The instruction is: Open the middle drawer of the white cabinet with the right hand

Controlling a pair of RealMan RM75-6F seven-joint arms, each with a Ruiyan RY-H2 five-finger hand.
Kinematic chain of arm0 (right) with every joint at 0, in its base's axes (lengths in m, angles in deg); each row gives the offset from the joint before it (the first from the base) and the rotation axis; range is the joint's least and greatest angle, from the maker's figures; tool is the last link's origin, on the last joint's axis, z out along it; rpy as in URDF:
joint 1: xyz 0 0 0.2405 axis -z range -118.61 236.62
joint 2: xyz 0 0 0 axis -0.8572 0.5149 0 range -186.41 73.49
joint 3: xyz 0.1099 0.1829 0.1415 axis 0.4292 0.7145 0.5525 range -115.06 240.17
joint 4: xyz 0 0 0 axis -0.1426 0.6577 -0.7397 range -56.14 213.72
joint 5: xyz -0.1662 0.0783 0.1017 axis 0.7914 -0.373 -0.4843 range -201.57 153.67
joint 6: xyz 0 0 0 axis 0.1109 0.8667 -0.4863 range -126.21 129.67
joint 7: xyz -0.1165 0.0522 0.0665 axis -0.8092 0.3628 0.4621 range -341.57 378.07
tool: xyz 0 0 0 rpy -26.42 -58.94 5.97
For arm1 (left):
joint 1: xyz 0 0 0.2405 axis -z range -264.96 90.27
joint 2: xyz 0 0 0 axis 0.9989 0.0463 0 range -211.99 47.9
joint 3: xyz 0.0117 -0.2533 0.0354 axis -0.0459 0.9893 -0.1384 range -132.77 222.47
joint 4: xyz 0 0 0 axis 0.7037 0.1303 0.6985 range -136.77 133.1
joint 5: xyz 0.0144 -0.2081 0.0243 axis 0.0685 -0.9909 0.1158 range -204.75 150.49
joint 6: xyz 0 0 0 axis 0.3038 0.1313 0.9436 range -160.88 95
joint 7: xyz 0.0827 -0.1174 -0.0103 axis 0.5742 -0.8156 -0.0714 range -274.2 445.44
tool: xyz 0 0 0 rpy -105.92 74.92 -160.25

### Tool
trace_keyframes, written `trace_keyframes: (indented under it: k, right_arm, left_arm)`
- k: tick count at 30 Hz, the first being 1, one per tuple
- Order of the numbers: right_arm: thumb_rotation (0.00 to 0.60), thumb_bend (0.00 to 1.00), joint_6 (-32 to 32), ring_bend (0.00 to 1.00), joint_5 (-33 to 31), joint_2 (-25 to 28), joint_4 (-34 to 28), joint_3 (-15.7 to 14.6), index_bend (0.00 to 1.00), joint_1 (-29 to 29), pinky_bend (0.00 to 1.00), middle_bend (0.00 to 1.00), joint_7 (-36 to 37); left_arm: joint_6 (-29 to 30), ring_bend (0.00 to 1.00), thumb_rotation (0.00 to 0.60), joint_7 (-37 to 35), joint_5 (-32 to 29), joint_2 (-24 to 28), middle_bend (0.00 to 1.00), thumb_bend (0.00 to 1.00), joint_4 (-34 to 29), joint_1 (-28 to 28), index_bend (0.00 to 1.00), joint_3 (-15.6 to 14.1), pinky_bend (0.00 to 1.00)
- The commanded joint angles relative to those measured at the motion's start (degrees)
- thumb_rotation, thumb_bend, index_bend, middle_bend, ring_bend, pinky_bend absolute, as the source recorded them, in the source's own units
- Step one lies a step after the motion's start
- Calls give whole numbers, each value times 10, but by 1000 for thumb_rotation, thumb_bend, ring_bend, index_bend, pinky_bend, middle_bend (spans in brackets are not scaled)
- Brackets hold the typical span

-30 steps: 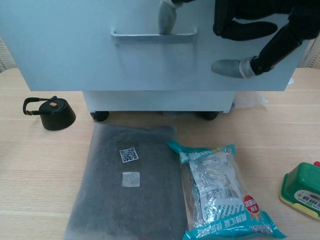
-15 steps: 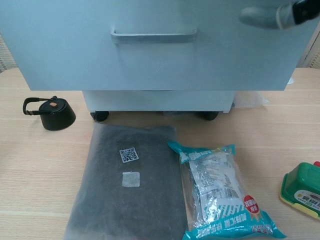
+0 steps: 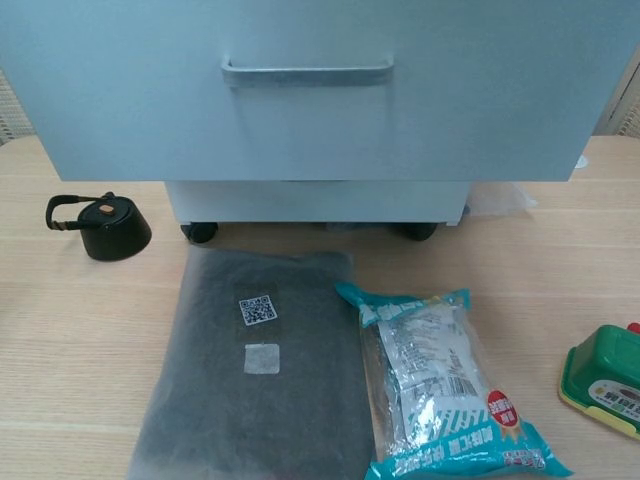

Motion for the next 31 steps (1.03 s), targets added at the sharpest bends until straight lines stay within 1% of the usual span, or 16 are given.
trace_keyframes:
  k: [1,4,7,9,12,14,17,20,27,31]
  right_arm:
    - [600,315,35,666,-40,7,66,-18,234,54,732,648,64]
    - [600,310,30,555,-78,-15,124,-14,234,73,662,560,91]
    - [600,296,22,386,-101,-51,186,-7,227,86,538,409,112]
    - [600,277,23,258,-103,-78,226,-1,172,95,415,297,131]
    - [600,255,26,155,-99,-112,273,6,95,105,306,198,156]
    - [600,239,26,115,-99,-129,299,9,65,111,266,161,170]
    - [600,220,21,100,-98,-151,337,16,38,115,252,141,192]
    - [600,215,11,100,-100,-168,362,23,14,115,251,141,203]
    - [600,208,-2,100,-106,-193,407,42,10,113,247,141,232]
    - [600,204,0,100,-95,-209,434,51,6,110,239,141,243]
  left_arm:
    - [1,29,600,0,1,-3,2,324,1,0,88,1,112]
    - [4,29,600,3,4,-6,2,324,2,0,88,1,112]
    - [12,29,600,7,10,-10,2,325,3,-1,88,2,112]
    - [17,29,600,9,15,-13,2,324,4,-2,88,2,112]
    - [20,29,600,15,20,-17,2,325,2,-5,88,-1,112]
    - [20,29,600,18,20,-18,3,325,0,-6,88,-3,112]
    - [19,29,600,22,21,-21,2,325,0,-7,88,-5,112]
    - [17,29,600,22,20,-25,2,325,2,-7,88,-6,112]
    - [10,29,600,21,15,-34,2,325,10,-4,88,-4,112]
    - [7,29,600,20,13,-38,2,324,14,-2,89,-3,112]
